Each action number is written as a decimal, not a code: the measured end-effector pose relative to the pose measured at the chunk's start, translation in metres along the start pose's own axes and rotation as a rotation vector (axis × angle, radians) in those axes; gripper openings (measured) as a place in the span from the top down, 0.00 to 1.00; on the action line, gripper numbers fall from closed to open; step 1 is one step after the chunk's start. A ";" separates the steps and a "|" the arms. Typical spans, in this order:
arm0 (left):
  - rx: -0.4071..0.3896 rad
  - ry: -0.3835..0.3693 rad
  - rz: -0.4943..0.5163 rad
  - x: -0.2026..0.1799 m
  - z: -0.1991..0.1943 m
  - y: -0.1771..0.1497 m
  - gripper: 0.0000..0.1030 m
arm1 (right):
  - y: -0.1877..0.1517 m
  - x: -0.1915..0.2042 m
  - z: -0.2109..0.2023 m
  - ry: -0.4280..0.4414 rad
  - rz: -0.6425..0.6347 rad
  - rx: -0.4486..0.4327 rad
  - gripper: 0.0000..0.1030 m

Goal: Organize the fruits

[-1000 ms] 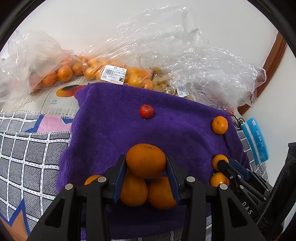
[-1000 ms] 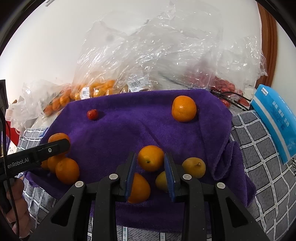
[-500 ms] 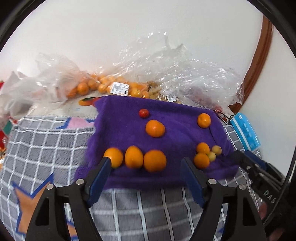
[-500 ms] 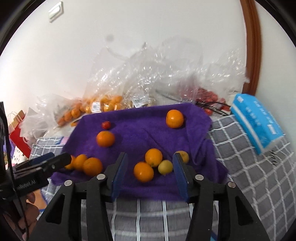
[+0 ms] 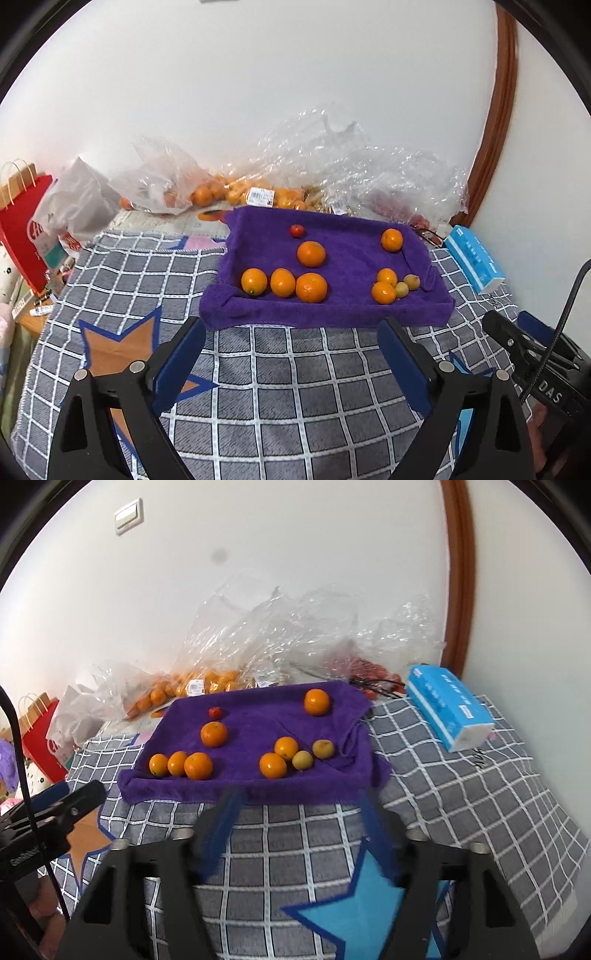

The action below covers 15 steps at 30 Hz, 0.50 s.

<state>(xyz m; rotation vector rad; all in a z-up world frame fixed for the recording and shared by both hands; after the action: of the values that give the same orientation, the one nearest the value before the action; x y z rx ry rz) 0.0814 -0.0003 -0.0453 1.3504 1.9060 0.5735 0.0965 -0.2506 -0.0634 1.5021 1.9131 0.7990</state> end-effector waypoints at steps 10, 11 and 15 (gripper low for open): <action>-0.015 -0.003 0.020 -0.007 -0.016 -0.012 0.07 | -0.007 0.002 -0.025 -0.040 -0.004 -0.031 0.07; -0.012 -0.004 0.017 -0.007 -0.016 -0.012 0.07 | -0.007 0.002 -0.026 -0.040 -0.001 -0.031 0.07; -0.007 -0.004 0.014 -0.006 -0.015 -0.015 0.07 | -0.009 -0.002 -0.029 -0.039 0.006 -0.034 0.07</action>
<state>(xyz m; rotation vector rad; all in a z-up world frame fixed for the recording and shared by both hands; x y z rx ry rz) 0.0618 -0.0107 -0.0438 1.3602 1.8913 0.5835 0.0699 -0.2570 -0.0508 1.4930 1.8582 0.7958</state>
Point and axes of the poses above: each gripper's, at about its wrist camera, not at the fingertips, and z roughly the way its jaws point, x to its left, y to its top, the point moved 1 cm from there along z, roughly the way its jaws point, and after that the axes turned 14 degrees about -z, right-handed, at the moved point
